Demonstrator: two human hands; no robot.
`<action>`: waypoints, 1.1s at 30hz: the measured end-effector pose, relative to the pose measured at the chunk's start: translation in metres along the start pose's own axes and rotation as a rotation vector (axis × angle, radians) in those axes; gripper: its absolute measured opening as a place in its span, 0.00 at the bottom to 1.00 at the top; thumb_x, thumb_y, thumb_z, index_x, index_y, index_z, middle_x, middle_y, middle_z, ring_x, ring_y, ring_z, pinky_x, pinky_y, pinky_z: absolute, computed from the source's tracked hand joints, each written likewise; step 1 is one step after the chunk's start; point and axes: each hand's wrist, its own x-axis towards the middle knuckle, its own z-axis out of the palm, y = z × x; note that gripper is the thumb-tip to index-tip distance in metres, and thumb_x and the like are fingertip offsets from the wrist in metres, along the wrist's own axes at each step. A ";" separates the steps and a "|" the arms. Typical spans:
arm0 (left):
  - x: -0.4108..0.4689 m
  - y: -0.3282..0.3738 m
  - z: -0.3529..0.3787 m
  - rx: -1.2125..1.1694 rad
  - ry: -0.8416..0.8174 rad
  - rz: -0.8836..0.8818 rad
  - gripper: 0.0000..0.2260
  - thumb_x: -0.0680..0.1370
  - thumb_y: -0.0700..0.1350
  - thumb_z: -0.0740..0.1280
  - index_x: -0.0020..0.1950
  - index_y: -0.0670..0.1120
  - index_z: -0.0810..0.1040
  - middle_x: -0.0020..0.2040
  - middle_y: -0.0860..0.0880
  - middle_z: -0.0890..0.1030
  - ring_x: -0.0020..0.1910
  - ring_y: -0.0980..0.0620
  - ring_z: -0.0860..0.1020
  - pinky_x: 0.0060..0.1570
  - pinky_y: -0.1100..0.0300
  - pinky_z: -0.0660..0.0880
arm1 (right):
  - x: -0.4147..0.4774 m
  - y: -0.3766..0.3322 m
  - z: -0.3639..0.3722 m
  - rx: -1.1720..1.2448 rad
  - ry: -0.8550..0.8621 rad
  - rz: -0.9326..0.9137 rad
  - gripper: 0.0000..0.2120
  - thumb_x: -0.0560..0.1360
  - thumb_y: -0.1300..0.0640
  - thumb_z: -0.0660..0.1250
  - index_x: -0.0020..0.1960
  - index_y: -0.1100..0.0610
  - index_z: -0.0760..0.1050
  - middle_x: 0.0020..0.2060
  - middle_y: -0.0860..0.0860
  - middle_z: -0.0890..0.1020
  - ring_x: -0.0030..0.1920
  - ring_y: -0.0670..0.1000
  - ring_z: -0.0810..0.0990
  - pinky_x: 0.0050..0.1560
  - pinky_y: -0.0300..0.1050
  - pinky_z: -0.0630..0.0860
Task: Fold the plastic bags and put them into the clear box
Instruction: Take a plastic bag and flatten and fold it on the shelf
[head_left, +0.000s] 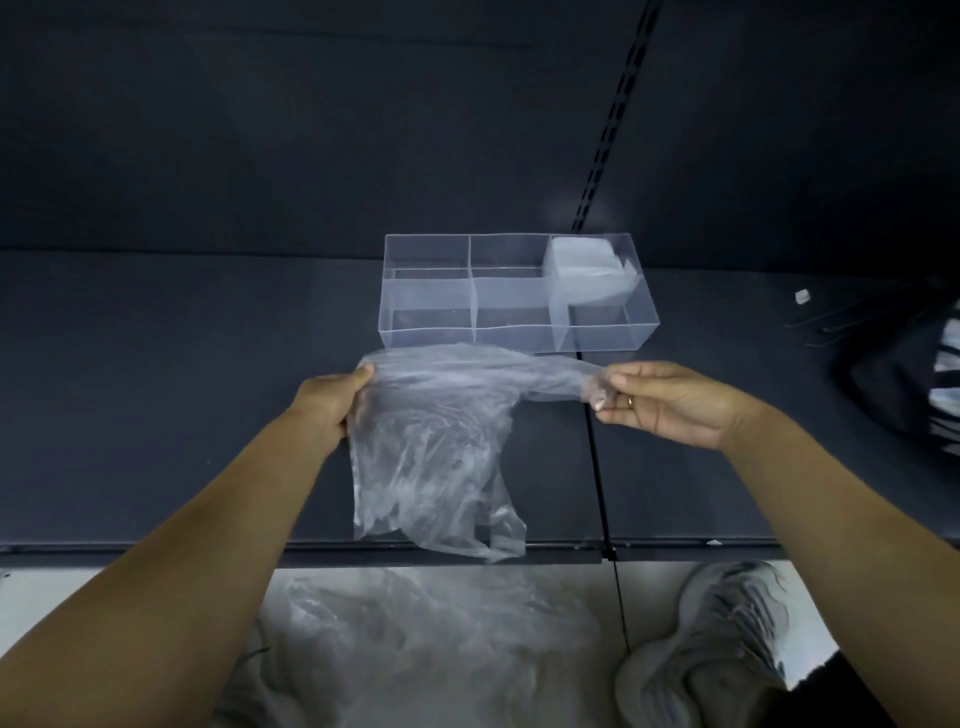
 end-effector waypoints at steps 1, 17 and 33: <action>0.002 0.000 -0.002 -0.019 0.000 -0.009 0.10 0.72 0.49 0.74 0.39 0.45 0.77 0.37 0.46 0.79 0.34 0.48 0.78 0.42 0.53 0.78 | -0.005 -0.001 -0.003 0.024 -0.042 -0.014 0.12 0.74 0.61 0.64 0.53 0.59 0.83 0.47 0.53 0.84 0.48 0.48 0.82 0.52 0.41 0.78; -0.001 0.000 -0.016 -0.070 -0.066 -0.083 0.07 0.76 0.48 0.70 0.42 0.45 0.78 0.25 0.52 0.80 0.35 0.52 0.76 0.35 0.56 0.74 | -0.028 -0.017 0.021 -0.057 -0.099 -0.035 0.19 0.67 0.42 0.75 0.45 0.58 0.78 0.38 0.51 0.79 0.39 0.47 0.77 0.42 0.40 0.76; -0.021 0.003 -0.005 -0.156 0.016 0.010 0.07 0.78 0.48 0.68 0.48 0.45 0.78 0.45 0.49 0.81 0.42 0.53 0.79 0.39 0.60 0.75 | 0.022 0.005 0.016 -0.380 1.079 -0.107 0.13 0.75 0.67 0.61 0.58 0.61 0.76 0.42 0.54 0.81 0.37 0.48 0.79 0.33 0.37 0.73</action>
